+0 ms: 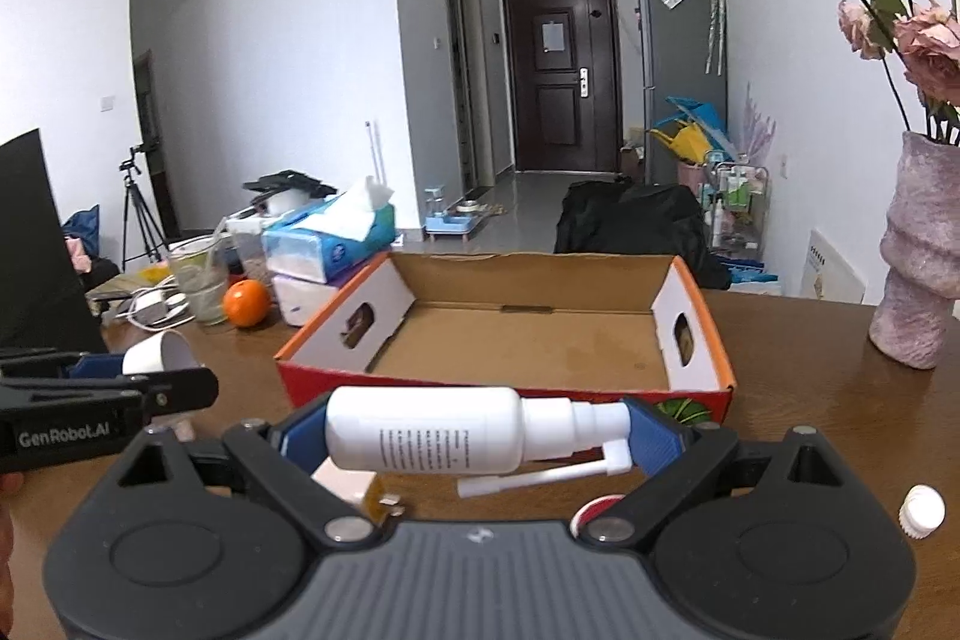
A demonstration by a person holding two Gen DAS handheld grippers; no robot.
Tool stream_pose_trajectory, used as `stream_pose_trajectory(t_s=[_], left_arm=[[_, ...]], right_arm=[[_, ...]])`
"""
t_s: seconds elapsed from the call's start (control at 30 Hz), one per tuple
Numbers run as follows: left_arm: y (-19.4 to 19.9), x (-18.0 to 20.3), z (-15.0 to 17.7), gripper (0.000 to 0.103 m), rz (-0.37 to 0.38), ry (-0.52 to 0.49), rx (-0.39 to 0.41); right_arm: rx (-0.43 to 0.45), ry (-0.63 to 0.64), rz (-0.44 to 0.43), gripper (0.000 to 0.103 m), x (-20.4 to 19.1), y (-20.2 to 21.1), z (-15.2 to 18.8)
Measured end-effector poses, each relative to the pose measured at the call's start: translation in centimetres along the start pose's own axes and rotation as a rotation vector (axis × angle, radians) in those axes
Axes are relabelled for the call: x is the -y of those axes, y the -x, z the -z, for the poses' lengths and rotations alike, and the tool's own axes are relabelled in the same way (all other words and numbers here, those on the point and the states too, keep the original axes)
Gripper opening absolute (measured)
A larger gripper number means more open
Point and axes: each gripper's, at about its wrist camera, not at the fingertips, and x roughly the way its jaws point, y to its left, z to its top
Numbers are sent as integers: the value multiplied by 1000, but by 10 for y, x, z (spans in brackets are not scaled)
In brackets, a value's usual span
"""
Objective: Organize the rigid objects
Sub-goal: 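Carry the tape roll with left and spray bottle with right over the cardboard box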
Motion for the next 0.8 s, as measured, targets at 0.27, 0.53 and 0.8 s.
stream_pose_trajectory(t_s=[0.27, 0.53, 0.8], left_arm=[[-22, 11, -11, 47, -27, 14, 16], [-43, 14, -24, 47, -34, 31, 15], [-67, 19, -39, 47, -38, 32, 19]], right_arm=[[0, -5, 22, 97, 14, -12, -11], [14, -4, 30, 97, 23, -27, -31], [5, -1, 20, 97, 32, -53, -45]])
